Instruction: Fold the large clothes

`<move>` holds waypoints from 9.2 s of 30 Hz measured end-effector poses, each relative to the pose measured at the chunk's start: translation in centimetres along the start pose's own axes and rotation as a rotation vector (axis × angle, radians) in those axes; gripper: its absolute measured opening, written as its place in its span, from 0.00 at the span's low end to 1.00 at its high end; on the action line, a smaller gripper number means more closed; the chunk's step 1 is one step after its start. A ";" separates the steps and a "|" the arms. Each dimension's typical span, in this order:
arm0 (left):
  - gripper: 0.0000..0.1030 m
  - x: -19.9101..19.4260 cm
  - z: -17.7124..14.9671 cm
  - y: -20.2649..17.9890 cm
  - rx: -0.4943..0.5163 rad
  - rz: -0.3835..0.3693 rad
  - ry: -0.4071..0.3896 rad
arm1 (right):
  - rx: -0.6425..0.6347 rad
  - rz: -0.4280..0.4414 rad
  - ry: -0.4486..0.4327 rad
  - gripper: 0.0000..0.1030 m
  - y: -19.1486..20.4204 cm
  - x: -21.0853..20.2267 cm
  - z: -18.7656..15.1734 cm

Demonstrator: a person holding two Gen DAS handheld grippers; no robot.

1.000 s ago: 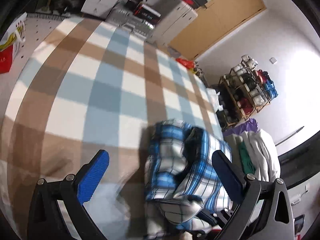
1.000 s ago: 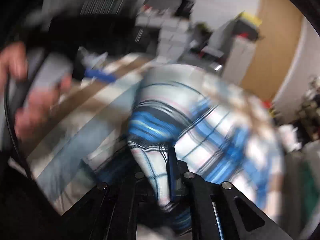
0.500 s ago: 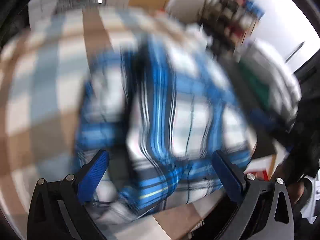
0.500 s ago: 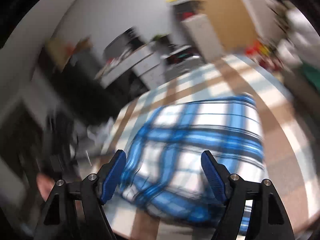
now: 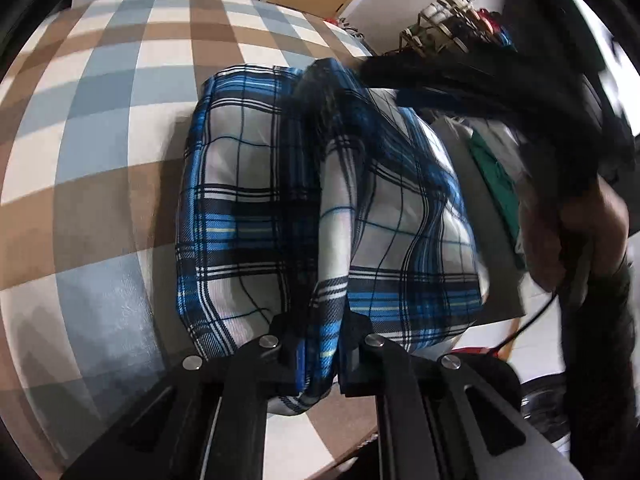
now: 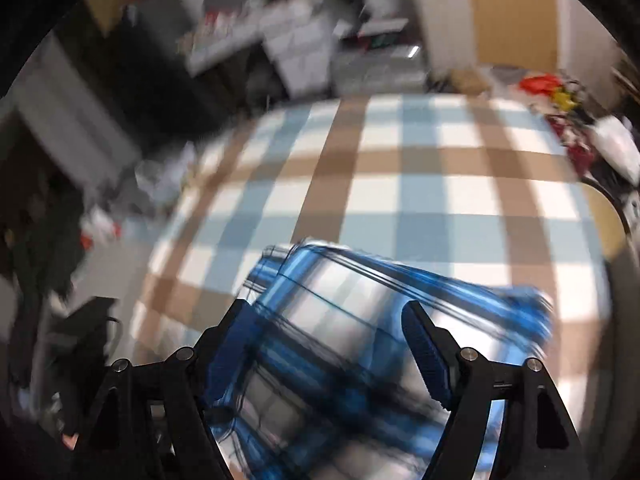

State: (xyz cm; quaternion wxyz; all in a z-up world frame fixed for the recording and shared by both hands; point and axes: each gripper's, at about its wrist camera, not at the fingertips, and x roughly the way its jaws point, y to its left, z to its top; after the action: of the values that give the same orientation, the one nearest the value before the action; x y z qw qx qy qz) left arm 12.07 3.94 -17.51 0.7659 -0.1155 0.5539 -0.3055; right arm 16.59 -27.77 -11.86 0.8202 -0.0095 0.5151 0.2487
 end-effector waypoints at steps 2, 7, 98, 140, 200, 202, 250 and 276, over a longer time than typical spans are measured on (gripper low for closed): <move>0.05 0.3 -0.1 -0.6 0.030 0.017 0.000 | -0.013 -0.046 0.083 0.66 1.4 3.0 0.5; 0.05 0.2 -0.6 -0.4 0.048 0.029 0.012 | -0.020 -0.144 0.095 0.07 2.6 4.1 1.7; 0.65 3.4 -1.1 -0.6 0.117 0.000 0.068 | 0.200 -0.120 -0.010 0.09 -7.7 4.4 -4.4; 0.65 3.8 7.0 -2.2 0.037 -0.009 -0.069 | 0.405 0.299 0.000 0.07 -7.1 2.0 -17.5; 0.42 5.2 3.9 -1.5 0.131 0.122 0.115 | 0.334 0.429 -0.189 0.42 -15.6 -1.8 -15.5; 0.42 5.3 3.9 -1.5 0.143 0.132 0.115 | 0.337 0.477 -0.188 0.43 -15.7 -1.2 -15.7; 0.25 -0.5 6.6 -7.2 0.103 -0.130 -0.068 | 0.220 0.260 -0.343 0.19 -10.1 -12.8 -9.4; 0.25 10.3 13.1 -33.8 0.347 -0.277 0.026 | 0.511 -0.070 -0.377 0.25 -35.7 -37.4 -13.4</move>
State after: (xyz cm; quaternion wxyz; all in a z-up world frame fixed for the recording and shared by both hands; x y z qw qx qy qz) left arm 14.68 -30.93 -3.35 0.7177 -0.0530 0.4818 -0.5000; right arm 7.27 -77.55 5.02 0.8850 0.2254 0.3994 0.0803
